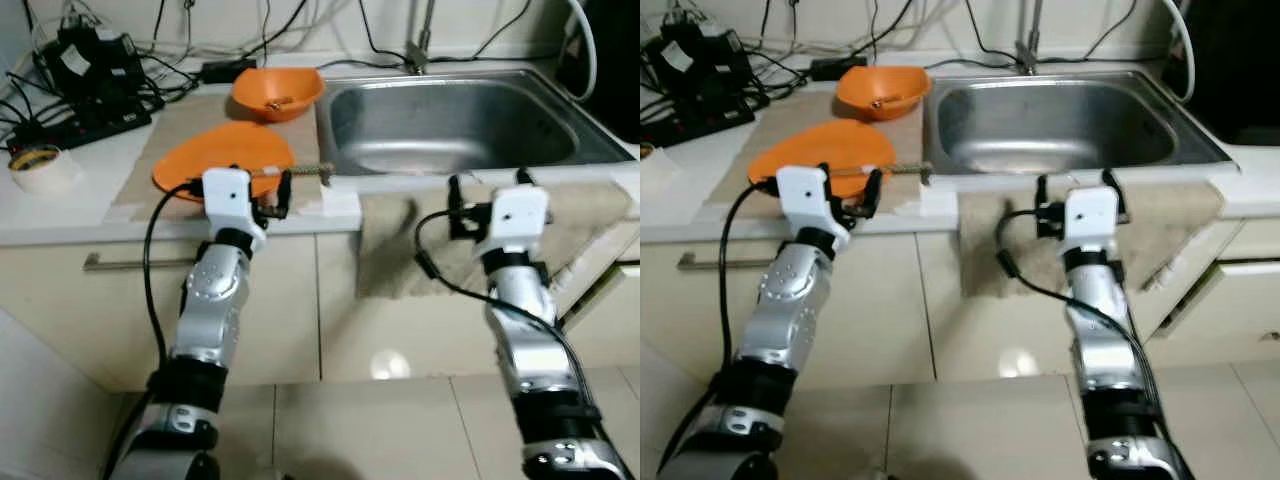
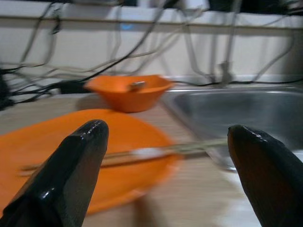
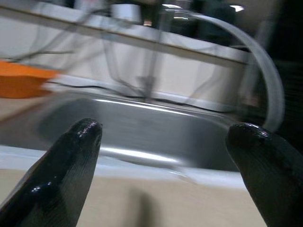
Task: Kitchen organization
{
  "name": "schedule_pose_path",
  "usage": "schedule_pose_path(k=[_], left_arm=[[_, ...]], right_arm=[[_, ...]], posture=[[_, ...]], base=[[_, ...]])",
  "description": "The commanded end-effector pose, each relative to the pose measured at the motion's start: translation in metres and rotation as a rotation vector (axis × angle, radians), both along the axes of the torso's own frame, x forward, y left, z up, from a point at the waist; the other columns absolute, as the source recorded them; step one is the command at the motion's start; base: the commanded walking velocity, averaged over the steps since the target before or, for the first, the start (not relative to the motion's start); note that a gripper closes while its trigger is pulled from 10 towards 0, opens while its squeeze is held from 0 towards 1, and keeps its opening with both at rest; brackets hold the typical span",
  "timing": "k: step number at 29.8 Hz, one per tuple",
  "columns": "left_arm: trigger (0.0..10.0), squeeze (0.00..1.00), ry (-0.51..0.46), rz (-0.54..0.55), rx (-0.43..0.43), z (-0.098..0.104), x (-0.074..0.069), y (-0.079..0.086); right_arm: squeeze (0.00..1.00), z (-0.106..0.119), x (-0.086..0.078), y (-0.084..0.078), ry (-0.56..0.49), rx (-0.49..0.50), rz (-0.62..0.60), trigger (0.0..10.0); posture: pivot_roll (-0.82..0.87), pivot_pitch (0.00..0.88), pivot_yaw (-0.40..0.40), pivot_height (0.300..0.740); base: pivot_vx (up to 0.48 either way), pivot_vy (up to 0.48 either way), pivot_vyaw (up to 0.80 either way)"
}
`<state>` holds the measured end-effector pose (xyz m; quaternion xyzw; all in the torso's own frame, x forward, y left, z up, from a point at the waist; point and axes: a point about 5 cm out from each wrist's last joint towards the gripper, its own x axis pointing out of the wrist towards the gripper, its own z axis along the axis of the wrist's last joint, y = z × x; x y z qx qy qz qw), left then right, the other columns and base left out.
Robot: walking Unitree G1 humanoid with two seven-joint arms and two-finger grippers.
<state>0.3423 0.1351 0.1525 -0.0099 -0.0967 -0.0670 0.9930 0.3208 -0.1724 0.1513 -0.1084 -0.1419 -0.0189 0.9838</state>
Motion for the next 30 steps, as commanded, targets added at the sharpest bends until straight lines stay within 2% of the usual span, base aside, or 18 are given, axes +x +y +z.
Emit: schedule_pose_path(k=[1,10,21,30], left_arm=[[10.0,0.00,0.000,-0.002,0.010,0.003,0.000,-0.003],[10.0,0.00,0.057,-0.015,0.013,-0.002,0.000,-0.006],[10.0,0.00,0.065,-0.013,0.009,-0.003,-0.002,-0.006],[10.0,0.00,0.056,0.005,-0.009,0.000,-0.001,-0.005]], right_arm=[[0.00,0.008,0.001,-0.004,-0.021,0.008,-0.011,10.0],[0.00,-0.003,0.001,-0.002,0.049,0.037,-0.008,10.0],[0.00,-0.010,-0.002,0.002,0.078,0.036,0.007,10.0],[0.00,-0.014,-0.003,0.004,0.092,0.029,0.020,10.0]], posture=[[-0.03,0.000,0.050,0.736],[-0.03,0.000,0.054,0.736],[-0.02,0.000,0.055,0.736],[-0.02,0.000,0.052,0.736]], base=[[0.000,0.000,0.00],[0.000,0.000,0.00],[0.000,0.000,0.00],[0.000,-0.447,0.00]])
